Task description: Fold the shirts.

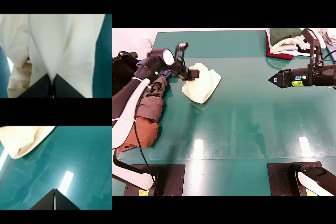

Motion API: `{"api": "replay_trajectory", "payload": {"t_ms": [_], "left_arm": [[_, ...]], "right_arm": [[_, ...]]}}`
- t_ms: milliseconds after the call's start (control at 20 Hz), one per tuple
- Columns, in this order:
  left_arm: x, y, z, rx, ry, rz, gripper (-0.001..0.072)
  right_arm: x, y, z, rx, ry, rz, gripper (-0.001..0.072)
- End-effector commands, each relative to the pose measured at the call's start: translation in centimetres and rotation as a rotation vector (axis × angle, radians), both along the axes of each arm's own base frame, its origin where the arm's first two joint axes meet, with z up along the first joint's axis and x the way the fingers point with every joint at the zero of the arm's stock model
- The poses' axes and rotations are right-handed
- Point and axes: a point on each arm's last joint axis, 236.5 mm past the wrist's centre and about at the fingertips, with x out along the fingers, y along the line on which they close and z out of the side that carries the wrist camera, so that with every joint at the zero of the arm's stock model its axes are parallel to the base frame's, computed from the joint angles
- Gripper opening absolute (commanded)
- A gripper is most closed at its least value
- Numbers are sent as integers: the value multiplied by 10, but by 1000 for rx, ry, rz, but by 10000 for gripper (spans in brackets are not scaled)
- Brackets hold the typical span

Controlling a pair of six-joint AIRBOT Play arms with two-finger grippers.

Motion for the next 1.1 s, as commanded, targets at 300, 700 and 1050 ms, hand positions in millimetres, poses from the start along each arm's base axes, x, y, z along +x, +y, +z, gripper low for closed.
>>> {"api": "replay_trajectory", "payload": {"t_ms": [300,700,1050], "left_arm": [[-125,-32,387,-218,-810,-174,23],[-166,-171,280,-157,-587,-560,241],[-52,-113,171,-79,-350,-269,585]], "right_arm": [[-12,-4,160,51,-394,-18,16],[-24,-5,202,52,-487,-12,16],[-33,-2,187,28,-426,24,16]]}}
